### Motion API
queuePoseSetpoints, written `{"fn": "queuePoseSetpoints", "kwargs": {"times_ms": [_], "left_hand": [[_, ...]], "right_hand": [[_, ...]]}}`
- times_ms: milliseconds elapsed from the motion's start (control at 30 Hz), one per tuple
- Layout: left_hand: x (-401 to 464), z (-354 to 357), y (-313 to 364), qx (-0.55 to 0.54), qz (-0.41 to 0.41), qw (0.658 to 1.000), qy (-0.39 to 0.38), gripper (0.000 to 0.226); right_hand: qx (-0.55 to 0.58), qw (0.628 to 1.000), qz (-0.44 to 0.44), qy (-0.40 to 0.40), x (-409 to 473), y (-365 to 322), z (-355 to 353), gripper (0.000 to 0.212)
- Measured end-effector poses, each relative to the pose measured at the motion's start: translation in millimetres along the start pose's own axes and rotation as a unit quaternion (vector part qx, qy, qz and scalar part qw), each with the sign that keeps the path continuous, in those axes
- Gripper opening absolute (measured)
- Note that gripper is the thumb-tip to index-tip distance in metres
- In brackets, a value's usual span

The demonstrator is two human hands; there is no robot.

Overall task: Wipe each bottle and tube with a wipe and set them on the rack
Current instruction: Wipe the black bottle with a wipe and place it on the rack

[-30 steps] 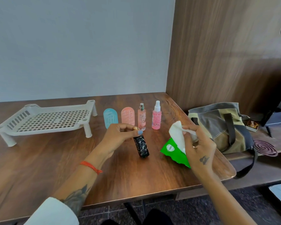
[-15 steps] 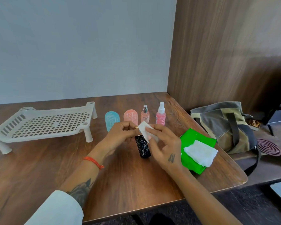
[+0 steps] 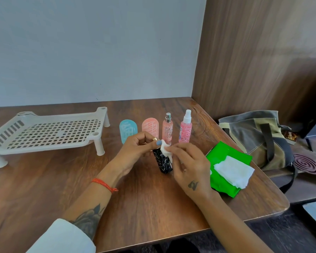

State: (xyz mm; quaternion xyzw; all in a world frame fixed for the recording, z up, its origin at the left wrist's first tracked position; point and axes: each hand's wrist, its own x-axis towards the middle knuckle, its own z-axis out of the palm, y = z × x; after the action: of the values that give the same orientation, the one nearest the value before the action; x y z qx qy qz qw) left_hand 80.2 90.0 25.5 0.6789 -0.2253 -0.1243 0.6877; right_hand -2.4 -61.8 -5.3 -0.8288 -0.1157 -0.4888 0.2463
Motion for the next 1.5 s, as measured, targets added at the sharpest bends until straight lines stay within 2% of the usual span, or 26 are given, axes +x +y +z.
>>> {"fn": "queuePoseSetpoints", "kwargs": {"times_ms": [100,200,433,567,633,733,867,1067,1233,1300,1500], "left_hand": [[-3,1,0,-0.01,-0.003,1.0,-0.005,0.017],[-3,1,-2,-0.029,-0.015,0.999,-0.005,0.013],[-1,2,-5,-0.05,-0.02,0.998,0.02,0.014],[-1,2,-6,-0.053,-0.017,0.998,0.011,0.017],[-1,2,-6,-0.055,-0.018,0.998,0.007,0.018],[-2,0,-7,-0.046,-0.02,0.999,0.007,0.018],[-2,-1,-7,-0.042,-0.028,0.999,0.008,0.02],[-1,-2,-6,-0.053,-0.031,0.998,0.007,0.02],[0,0,-6,-0.055,-0.032,0.998,0.014,0.02],[-1,0,-6,-0.055,-0.023,0.998,0.011,0.02],[0,-1,-8,-0.042,-0.024,0.999,0.009,0.007]], "right_hand": [[-0.016,0.998,-0.017,-0.06,-4,-3,4,0.022],[-0.002,0.997,-0.009,-0.078,-4,-5,5,0.023],[0.042,0.997,0.052,-0.044,-3,-2,6,0.027],[0.038,0.995,0.091,0.01,0,1,5,0.026],[0.038,0.997,0.065,0.008,-1,-1,4,0.027],[0.009,0.999,-0.003,-0.053,-4,-7,5,0.028],[0.005,0.997,-0.015,-0.076,-2,-9,6,0.026],[0.03,0.998,0.023,-0.048,-2,-5,9,0.02],[0.021,0.997,0.079,0.015,-1,1,8,0.02],[0.03,0.997,0.064,0.025,-1,0,6,0.019],[-0.018,0.997,-0.04,-0.064,-5,-8,9,0.023]]}}
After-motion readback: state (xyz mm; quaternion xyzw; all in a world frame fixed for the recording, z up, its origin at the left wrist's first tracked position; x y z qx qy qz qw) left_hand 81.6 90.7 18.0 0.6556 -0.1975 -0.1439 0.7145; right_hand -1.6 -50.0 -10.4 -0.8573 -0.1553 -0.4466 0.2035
